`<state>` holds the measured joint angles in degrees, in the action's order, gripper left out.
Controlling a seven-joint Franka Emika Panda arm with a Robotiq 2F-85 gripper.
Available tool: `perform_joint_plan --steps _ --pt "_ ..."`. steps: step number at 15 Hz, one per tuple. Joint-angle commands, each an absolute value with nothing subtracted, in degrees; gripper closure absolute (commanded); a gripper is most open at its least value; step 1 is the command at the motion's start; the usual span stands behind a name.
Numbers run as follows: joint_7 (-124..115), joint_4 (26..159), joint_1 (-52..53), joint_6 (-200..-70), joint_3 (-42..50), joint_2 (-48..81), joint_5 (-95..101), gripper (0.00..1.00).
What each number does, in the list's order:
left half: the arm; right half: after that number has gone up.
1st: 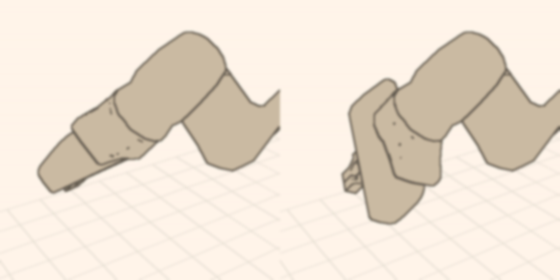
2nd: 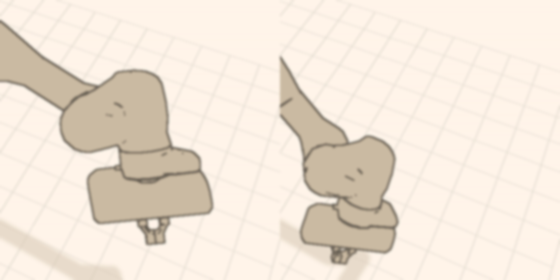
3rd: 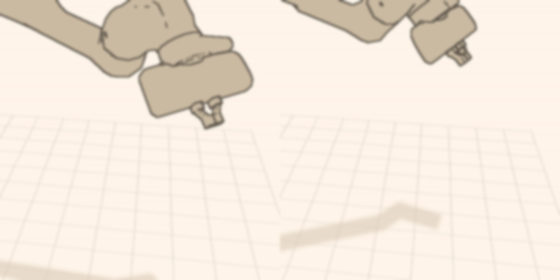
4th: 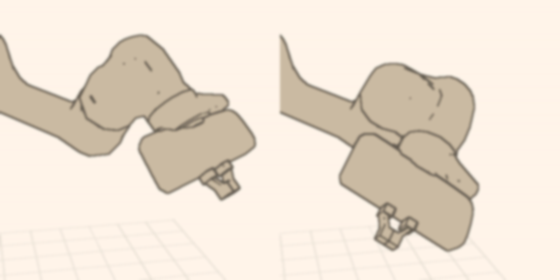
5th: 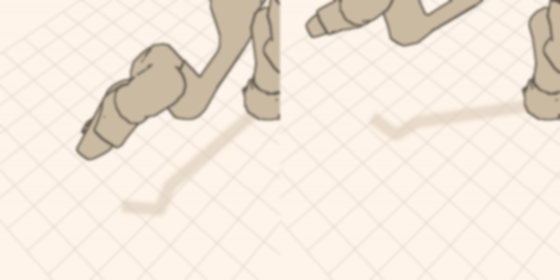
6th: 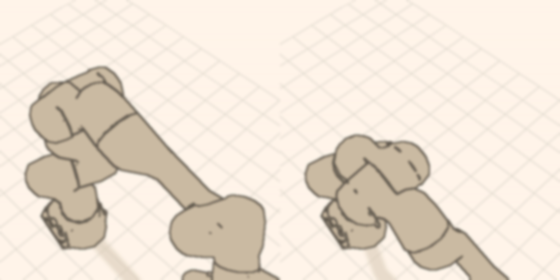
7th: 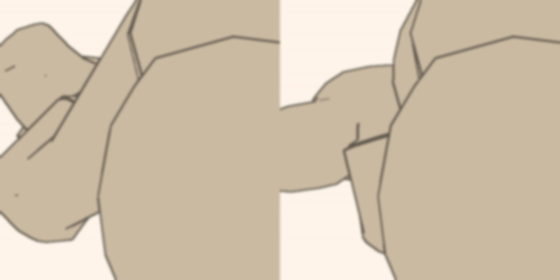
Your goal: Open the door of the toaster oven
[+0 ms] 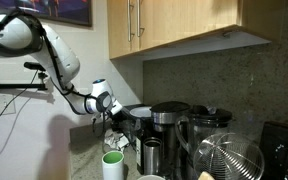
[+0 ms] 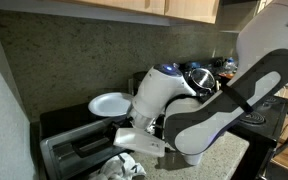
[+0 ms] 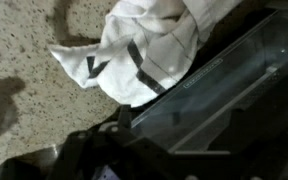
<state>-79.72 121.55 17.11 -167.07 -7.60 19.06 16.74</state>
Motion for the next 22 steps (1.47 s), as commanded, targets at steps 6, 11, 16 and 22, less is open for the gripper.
perform_joint_plan --steps 6,11,16,22 --pt "-79.49 129.19 16.79 -165.90 -11.11 13.71 13.81 0.00" --pt "-82.65 133.40 19.80 -168.33 -9.16 11.69 17.58 0.00" --pt "-93.96 135.48 26.57 -173.74 -1.03 11.07 30.10 0.00" --pt "-113.13 134.47 41.40 -170.14 12.88 8.53 62.77 0.00"
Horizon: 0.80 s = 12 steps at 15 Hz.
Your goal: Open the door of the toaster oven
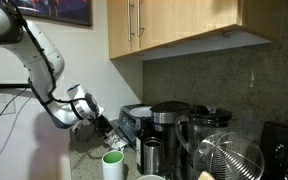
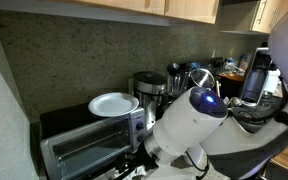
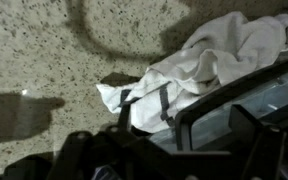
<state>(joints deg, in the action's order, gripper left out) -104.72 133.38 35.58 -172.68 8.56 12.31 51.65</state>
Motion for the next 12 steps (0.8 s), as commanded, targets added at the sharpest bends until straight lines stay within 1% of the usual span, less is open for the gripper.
perform_joint_plan --steps 1,4,8,10,12 --pt "-117.07 134.45 42.71 -169.44 13.29 8.08 67.97 0.00" --pt "-126.56 134.82 45.36 -166.66 12.81 7.13 79.39 0.00" --pt "-133.07 136.16 47.29 -164.86 11.80 7.09 85.70 0.00" --pt "-130.62 137.53 47.26 -165.69 11.66 7.32 82.66 0.00" --pt "-123.73 139.66 46.23 -167.08 11.48 7.13 74.97 0.00"
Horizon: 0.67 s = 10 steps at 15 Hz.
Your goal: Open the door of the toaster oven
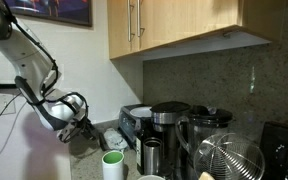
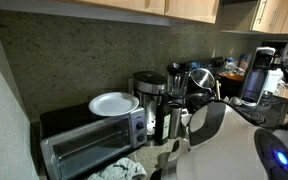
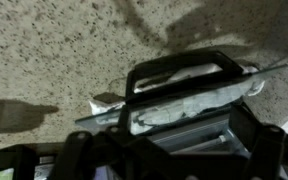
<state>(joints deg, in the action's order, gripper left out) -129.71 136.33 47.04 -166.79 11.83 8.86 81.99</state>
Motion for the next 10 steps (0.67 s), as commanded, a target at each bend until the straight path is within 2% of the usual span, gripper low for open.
perform_joint_plan --steps 1,2,3,10 --pt "-119.87 140.63 45.78 -167.27 11.34 6.65 70.64 0.00" --pt "-115.43 141.70 45.24 -167.65 11.11 5.88 65.96 0.00" --pt "-111.21 142.44 37.79 -166.61 3.66 4.82 62.07 0.00" --pt "-81.16 145.53 25.40 -162.06 -11.51 -4.65 27.76 0.00"
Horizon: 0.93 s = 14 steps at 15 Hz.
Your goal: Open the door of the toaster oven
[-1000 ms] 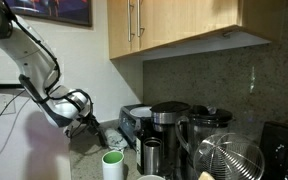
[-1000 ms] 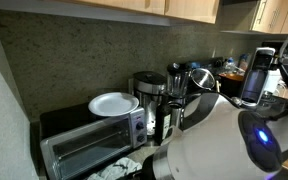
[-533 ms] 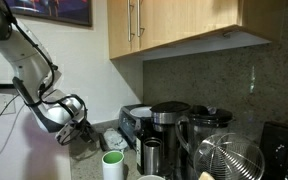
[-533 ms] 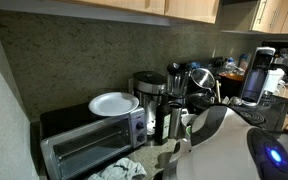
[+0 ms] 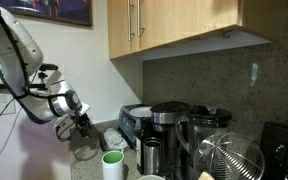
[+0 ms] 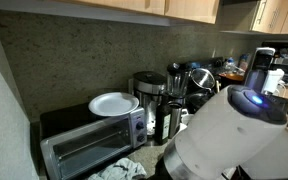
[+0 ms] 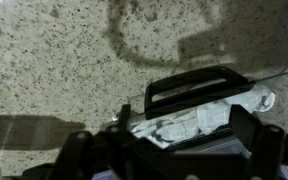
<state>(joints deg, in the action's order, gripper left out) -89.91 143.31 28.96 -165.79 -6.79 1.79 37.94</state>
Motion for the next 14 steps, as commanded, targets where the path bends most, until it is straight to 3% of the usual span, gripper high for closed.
perform_joint_plan --steps 1,6,12,14 --pt "-77.73 145.04 24.66 -160.22 -12.72 -6.22 23.51 0.00" --pt "-60.59 141.96 22.79 -148.31 -15.26 -14.83 4.27 0.00" --pt "-55.69 137.63 18.09 -136.37 -16.77 -21.91 1.88 0.00" --pt "-56.21 138.24 17.05 -138.17 -17.78 -21.36 1.85 0.00"
